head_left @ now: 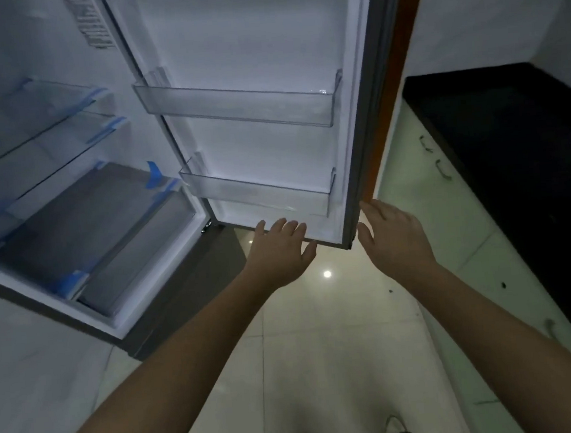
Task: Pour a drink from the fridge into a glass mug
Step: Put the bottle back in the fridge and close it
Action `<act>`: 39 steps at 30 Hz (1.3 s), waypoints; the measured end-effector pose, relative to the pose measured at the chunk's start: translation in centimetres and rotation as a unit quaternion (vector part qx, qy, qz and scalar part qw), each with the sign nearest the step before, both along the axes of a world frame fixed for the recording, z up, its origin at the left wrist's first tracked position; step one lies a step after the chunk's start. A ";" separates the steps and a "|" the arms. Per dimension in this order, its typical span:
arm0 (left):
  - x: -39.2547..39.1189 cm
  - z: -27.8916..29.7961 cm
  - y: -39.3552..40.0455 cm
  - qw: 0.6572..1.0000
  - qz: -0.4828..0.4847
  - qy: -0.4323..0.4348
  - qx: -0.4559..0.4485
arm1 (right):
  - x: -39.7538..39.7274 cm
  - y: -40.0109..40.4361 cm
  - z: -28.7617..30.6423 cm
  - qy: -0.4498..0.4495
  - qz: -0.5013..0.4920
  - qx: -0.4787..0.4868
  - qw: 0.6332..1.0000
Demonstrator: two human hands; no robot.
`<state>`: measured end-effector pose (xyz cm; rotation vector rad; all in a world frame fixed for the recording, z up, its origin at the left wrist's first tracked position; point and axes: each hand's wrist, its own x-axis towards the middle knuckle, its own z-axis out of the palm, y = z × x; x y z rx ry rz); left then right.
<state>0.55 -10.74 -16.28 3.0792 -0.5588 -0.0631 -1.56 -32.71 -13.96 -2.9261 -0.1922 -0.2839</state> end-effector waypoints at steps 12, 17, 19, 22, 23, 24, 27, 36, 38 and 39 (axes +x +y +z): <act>-7.2 2.0 -7.1 0.984 -0.175 -0.018 -0.004 | -14.5 -3.2 -0.4 0.130 -0.221 -0.058 0.965; -10.5 2.7 -13.7 0.965 -0.263 -0.015 -0.008 | -20.7 -6.6 -0.2 0.153 -0.303 -0.031 0.940; -12.5 2.9 -16.3 0.954 -0.300 -0.014 -0.012 | -23.6 -8.1 -0.4 0.159 -0.333 -0.018 0.929; -16.0 2.9 -20.3 0.931 -0.365 -0.016 -0.021 | -28.6 -10.2 -0.7 0.159 -0.375 -0.009 0.913; -17.3 2.8 -21.6 0.919 -0.393 -0.006 -0.026 | -30.3 -11.0 -0.8 0.159 -0.389 -0.007 0.907; -19.1 2.7 -23.3 0.906 -0.421 0.008 -0.032 | -32.4 -11.9 -0.8 0.162 -0.407 -0.002 0.899; -23.7 2.2 -27.1 0.882 -0.469 0.026 -0.033 | -37.6 -14.1 -0.9 0.158 -0.447 0.004 0.880; -36.8 1.1 -37.0 0.828 -0.559 0.040 -0.020 | -52.8 -19.7 -1.3 0.149 -0.548 0.011 0.823; -38.7 1.0 -38.8 0.814 -0.579 0.041 -0.020 | -55.0 -20.6 -1.5 0.145 -0.568 0.016 0.810; -39.6 1.1 -39.6 0.807 -0.588 0.038 -0.021 | -55.9 -21.1 -1.6 0.141 -0.580 0.017 0.802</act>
